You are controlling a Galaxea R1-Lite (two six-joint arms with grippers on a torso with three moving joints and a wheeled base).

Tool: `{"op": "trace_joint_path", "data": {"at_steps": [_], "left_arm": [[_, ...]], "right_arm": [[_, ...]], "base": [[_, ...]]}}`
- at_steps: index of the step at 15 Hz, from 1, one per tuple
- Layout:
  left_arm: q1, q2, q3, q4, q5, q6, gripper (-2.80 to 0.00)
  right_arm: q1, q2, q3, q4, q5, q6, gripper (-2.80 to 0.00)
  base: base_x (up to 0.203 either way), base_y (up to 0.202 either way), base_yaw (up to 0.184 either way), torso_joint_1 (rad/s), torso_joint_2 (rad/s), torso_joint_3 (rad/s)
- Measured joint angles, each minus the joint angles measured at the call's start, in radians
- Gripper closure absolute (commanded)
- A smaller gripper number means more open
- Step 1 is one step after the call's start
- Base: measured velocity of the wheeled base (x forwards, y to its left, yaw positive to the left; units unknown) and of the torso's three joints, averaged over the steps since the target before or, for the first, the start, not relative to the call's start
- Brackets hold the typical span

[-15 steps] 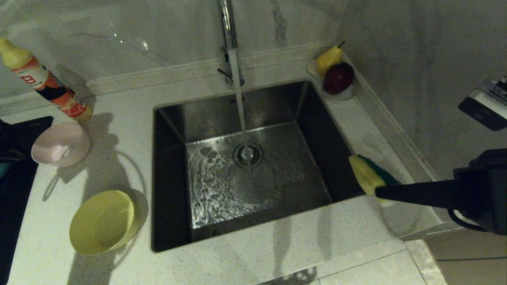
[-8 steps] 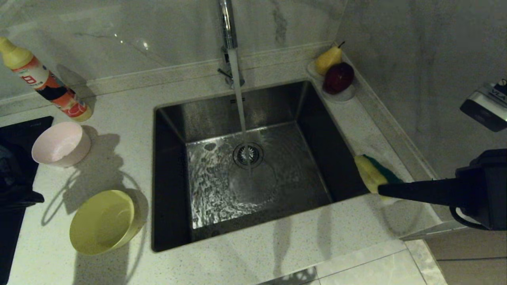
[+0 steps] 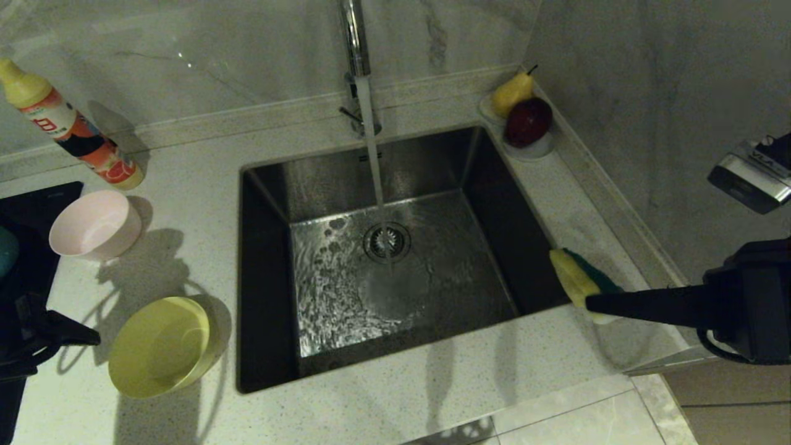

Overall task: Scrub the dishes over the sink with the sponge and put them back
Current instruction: Wash the bowl

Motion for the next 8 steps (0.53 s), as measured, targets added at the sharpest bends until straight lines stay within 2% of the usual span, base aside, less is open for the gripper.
{"op": "trace_joint_path", "data": {"at_steps": [5, 8], "left_arm": [[0.0, 0.001, 0.086, -0.03, 0.022, 0.05, -2.8], [0.0, 0.021, 0.135, -0.149, 0.049, 0.068, -2.8]], "right_arm": [[0.0, 0.009, 0.012, -0.002, 0.0, -0.002, 0.0], [0.001, 0.026, -0.012, -0.003, -0.001, -0.003, 0.0]], "base": [[0.0, 0.0, 0.0, 0.0, 0.0, 0.0], [0.0, 0.0, 0.0, 0.0, 0.0, 0.0]]}}
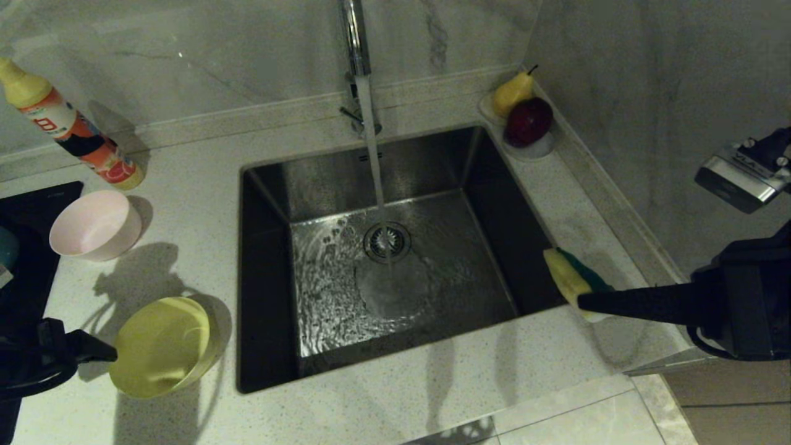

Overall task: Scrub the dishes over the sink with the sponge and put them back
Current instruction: Wash the bowl

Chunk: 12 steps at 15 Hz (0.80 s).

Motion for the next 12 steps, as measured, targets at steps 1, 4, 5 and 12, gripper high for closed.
{"op": "trace_joint_path", "data": {"at_steps": [1, 4, 5, 12], "left_arm": [[0.0, 0.011, 0.017, -0.027, 0.003, 0.0, -2.8], [-0.001, 0.048, 0.056, -0.069, 0.001, 0.0, -2.8], [-0.005, 0.057, 0.062, -0.07, 0.0, -0.001, -2.8], [-0.054, 0.081, 0.089, -0.073, -0.003, -0.043, -2.8]], "right_arm": [[0.0, 0.006, -0.003, 0.0, 0.0, 0.0, 0.0], [0.0, 0.03, -0.017, -0.002, -0.001, -0.002, 0.0], [0.0, 0.036, -0.025, -0.002, -0.001, -0.003, 0.0], [0.0, 0.037, -0.024, -0.002, -0.001, -0.004, 0.0]], "base": [[0.0, 0.0, 0.0, 0.0, 0.0, 0.0], [0.0, 0.0, 0.0, 0.0, 0.0, 0.0], [0.0, 0.0, 0.0, 0.0, 0.0, 0.0], [0.0, 0.0, 0.0, 0.0, 0.0, 0.0]]}}
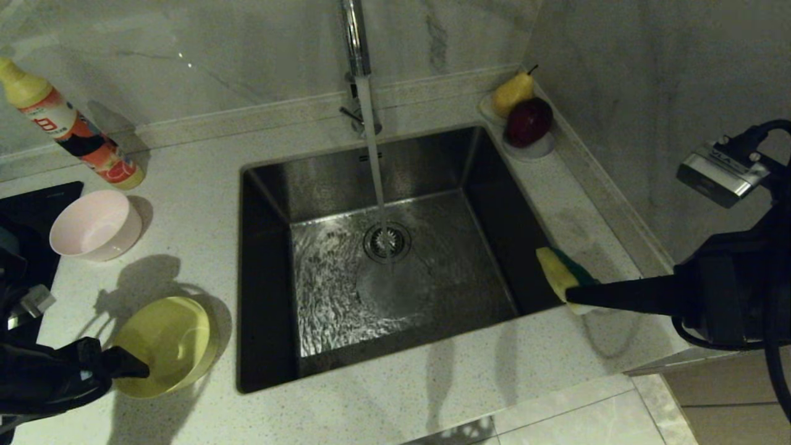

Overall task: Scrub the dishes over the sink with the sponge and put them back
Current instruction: Wash the bowl

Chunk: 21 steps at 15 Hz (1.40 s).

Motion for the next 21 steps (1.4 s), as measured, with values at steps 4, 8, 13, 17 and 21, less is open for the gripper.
{"op": "trace_joint_path", "data": {"at_steps": [4, 8, 13, 17, 21], "left_arm": [[-0.004, 0.006, 0.008, 0.0, 0.0, 0.0, 0.0], [-0.004, 0.022, 0.018, -0.006, 0.001, 0.0, 0.0], [-0.003, 0.034, 0.03, -0.043, 0.002, -0.001, 0.0], [-0.001, 0.011, 0.003, -0.036, 0.042, -0.026, 0.0], [-0.002, -0.043, -0.096, -0.036, 0.029, -0.174, 0.0]], "right_arm": [[0.0, -0.017, 0.001, 0.004, 0.0, 0.0, 0.0], [0.0, -0.026, 0.001, 0.005, 0.001, 0.0, 0.0], [0.0, -0.026, 0.007, 0.003, 0.001, 0.001, 0.0], [0.001, -0.029, 0.005, 0.007, 0.001, 0.004, 0.0], [0.01, -0.052, 0.009, 0.036, 0.0, 0.004, 0.0]], "base": [[0.0, 0.0, 0.0, 0.0, 0.0, 0.0], [0.0, 0.0, 0.0, 0.0, 0.0, 0.0], [0.0, 0.0, 0.0, 0.0, 0.0, 0.0], [0.0, 0.0, 0.0, 0.0, 0.0, 0.0], [0.0, 0.0, 0.0, 0.0, 0.0, 0.0]]}}
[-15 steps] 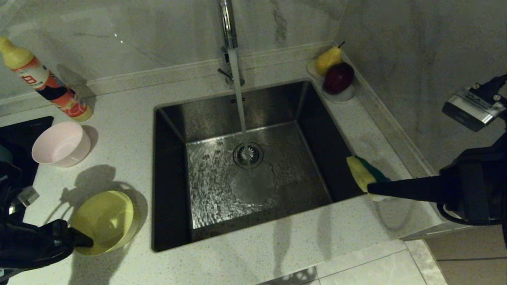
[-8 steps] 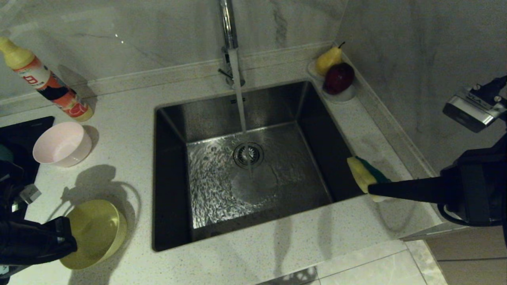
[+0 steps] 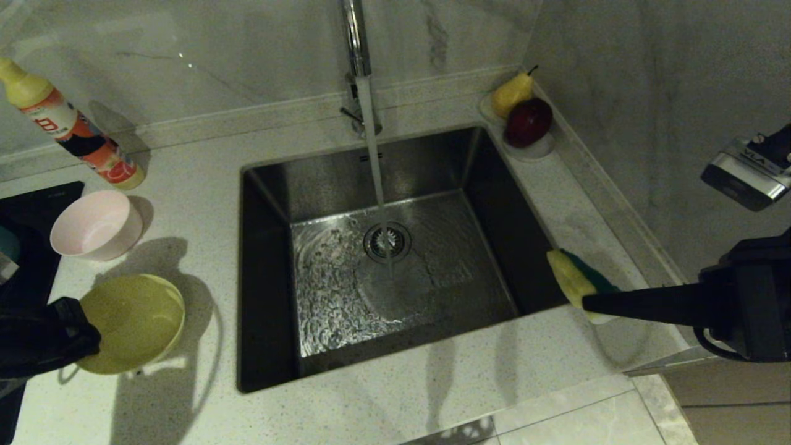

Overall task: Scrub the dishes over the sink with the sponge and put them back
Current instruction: Wash the bowl

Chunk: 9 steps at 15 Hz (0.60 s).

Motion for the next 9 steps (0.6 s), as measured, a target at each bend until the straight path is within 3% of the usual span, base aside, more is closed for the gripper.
{"op": "trace_joint_path", "data": {"at_steps": [3, 5, 7, 9], "left_arm": [[-0.021, -0.009, -0.104, -0.012, -0.049, -0.113, 0.0], [-0.073, 0.018, -0.187, -0.022, -0.071, -0.179, 0.0], [-0.166, 0.072, -0.269, -0.027, -0.051, -0.223, 0.0], [-0.285, 0.131, -0.308, -0.039, 0.013, -0.267, 0.0]], "right_arm": [[0.011, -0.012, 0.007, 0.021, 0.001, -0.005, 0.0], [0.018, -0.016, 0.026, 0.013, 0.006, -0.008, 0.0], [0.021, -0.021, 0.058, -0.005, 0.009, -0.008, 0.0], [0.021, -0.036, 0.104, -0.04, 0.015, -0.006, 0.0]], "base": [[0.0, 0.0, 0.0, 0.0, 0.0, 0.0], [0.0, 0.0, 0.0, 0.0, 0.0, 0.0], [0.0, 0.0, 0.0, 0.0, 0.0, 0.0], [0.0, 0.0, 0.0, 0.0, 0.0, 0.0]]}}
